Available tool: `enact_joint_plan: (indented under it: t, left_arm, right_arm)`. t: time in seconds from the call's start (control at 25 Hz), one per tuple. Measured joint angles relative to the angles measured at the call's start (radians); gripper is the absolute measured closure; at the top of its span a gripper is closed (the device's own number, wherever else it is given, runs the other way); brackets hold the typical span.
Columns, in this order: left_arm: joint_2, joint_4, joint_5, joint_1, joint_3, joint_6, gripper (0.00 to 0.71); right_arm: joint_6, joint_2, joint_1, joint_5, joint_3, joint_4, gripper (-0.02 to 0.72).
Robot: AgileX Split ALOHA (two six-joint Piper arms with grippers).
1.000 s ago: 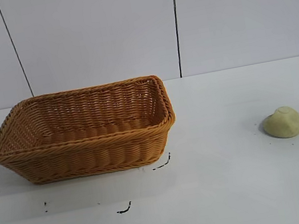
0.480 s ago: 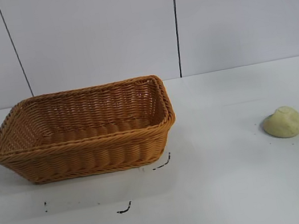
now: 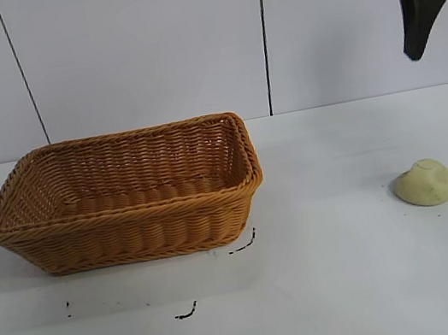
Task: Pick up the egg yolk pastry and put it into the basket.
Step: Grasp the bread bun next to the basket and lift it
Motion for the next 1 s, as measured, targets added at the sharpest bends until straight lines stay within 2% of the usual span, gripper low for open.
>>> enact_joint_plan:
  t: [0.44,0.76,1.0]
  left_arm:
    - [0.000,0.000,0.000,0.000,0.000,0.000,0.014]
    - [0.000,0.000,0.000,0.000,0.000,0.000,0.014]
    - [0.000,0.000,0.000,0.000,0.000,0.000,0.014]
  right_arm:
    - [-0.001,0.283,0.000,-0.151,-0.007,0.000,0.036]
    - [-0.001,0.322,0.000,-0.214,-0.010,0.000,0.036]
    - [-0.001,0.346,0.000,-0.223,-0.010,0.011,0.041]
